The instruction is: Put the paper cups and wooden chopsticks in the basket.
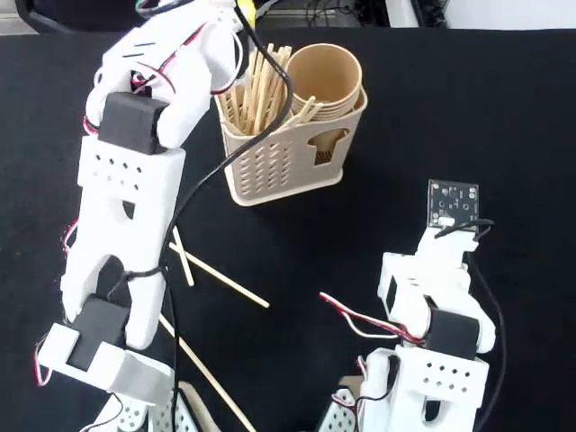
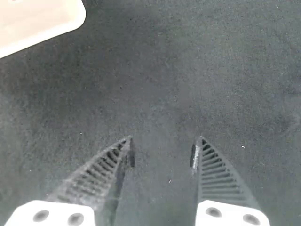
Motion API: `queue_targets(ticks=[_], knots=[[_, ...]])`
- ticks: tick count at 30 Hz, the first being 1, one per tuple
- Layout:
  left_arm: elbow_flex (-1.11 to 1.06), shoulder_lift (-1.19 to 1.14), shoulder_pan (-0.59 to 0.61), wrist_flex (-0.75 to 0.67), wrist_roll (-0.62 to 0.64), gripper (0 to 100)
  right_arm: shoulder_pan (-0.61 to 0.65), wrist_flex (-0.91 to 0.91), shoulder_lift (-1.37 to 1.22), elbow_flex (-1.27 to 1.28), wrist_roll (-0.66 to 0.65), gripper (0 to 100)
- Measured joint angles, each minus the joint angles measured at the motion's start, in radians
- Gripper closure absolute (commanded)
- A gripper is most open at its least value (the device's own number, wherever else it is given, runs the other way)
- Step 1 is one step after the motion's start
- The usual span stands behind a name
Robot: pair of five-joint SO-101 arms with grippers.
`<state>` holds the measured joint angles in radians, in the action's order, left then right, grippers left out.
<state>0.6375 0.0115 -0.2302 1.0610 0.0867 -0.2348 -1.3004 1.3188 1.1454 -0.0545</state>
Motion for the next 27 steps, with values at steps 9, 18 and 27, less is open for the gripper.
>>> queue_targets(ticks=[9,18,27], knots=[[-0.275,-0.002,0.0,0.0,0.0,94,0.0,0.0,0.0,0.0,0.0,79.0],[-0.302,0.147,-0.003,0.328,0.213,63,0.0,0.0,0.0,0.0,0.0,79.0],[-0.252,0.235,0.227,0.667,0.358,62,0.0,0.0,0.0,0.0,0.0,79.0]])
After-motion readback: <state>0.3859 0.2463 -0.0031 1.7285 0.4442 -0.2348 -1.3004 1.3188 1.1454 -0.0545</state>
